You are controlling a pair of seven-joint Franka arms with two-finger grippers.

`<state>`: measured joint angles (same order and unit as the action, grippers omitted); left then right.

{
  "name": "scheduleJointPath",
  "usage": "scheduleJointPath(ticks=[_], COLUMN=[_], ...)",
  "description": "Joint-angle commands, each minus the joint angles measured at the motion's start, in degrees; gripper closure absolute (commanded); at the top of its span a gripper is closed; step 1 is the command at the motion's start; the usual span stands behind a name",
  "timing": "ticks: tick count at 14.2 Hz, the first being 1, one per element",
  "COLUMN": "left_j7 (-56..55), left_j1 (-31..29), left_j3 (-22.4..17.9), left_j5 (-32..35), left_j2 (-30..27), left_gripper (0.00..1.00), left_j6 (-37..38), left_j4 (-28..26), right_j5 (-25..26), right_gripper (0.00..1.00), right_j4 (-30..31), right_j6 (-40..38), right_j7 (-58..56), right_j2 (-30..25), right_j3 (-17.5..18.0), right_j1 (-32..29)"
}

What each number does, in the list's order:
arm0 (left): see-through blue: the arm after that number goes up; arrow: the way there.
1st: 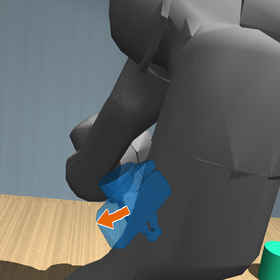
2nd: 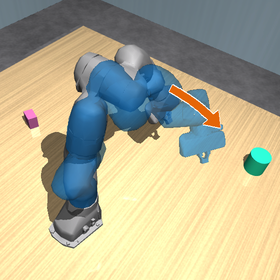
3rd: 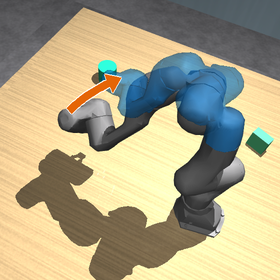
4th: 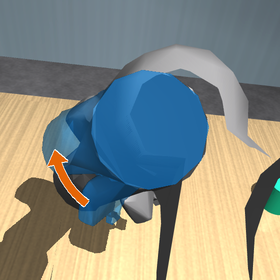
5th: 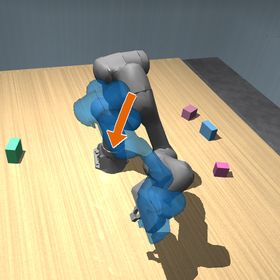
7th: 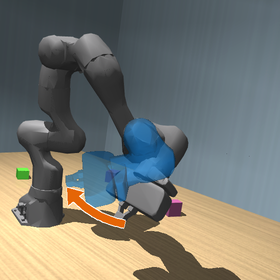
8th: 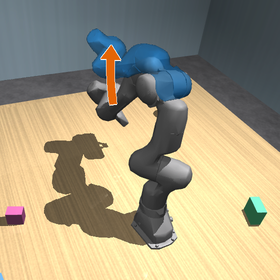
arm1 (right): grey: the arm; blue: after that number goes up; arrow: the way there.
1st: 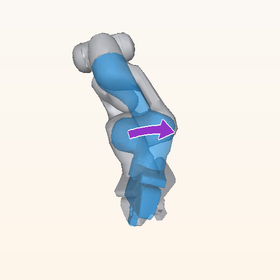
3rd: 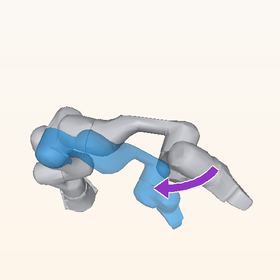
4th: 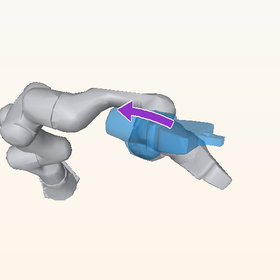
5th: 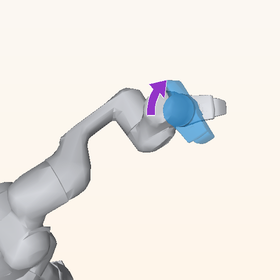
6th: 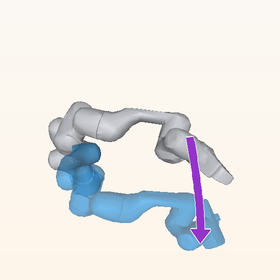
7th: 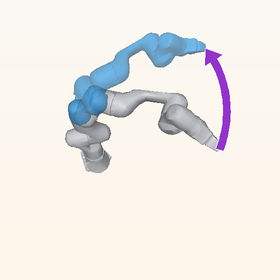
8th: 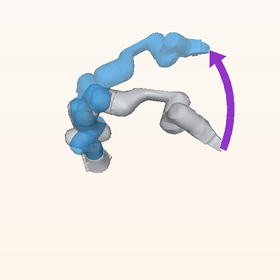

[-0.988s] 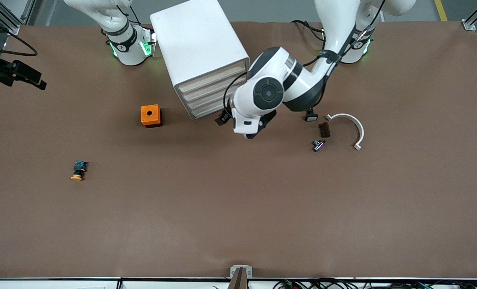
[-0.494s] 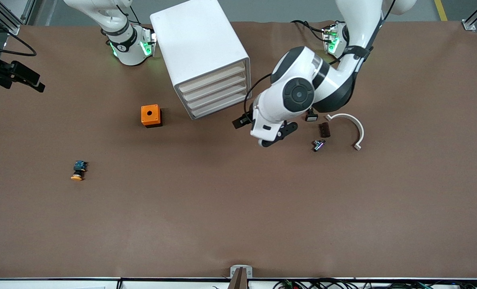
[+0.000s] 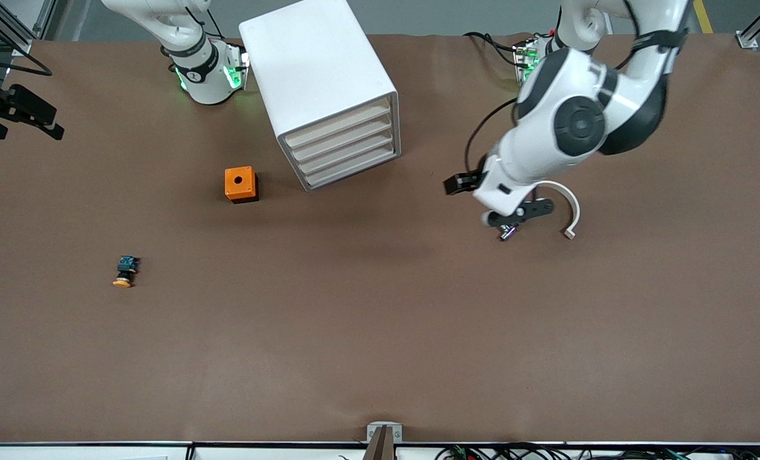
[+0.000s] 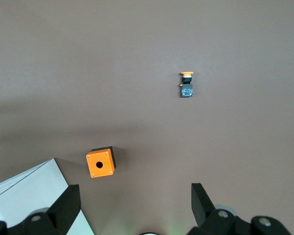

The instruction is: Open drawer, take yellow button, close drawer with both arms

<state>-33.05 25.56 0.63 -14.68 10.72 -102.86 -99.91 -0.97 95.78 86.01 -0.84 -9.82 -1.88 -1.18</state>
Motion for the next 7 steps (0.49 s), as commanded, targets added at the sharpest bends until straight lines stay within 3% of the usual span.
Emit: scheduleJointPath(ticks=[1,7], left_j7=[9.1,19.9], left_j1=[-5.2,-15.7], left_j3=[0.9,1.0], left_j5=[2.6,7.8], left_j2=[-7.0,-11.7], left_gripper=[0.0,0.0], left_j6=[0.5,1.2], left_j4=[-6.3,-8.5], right_j5=[0.6,0.3], right_gripper=[0.0,0.0], right_j4=[1.5,1.5], right_j6=[0.0,0.6], right_j7=[-1.1,-1.2], right_j2=[-1.5,-1.4], right_j3=[0.4,0.3], right_j1=[-0.9,-0.9])
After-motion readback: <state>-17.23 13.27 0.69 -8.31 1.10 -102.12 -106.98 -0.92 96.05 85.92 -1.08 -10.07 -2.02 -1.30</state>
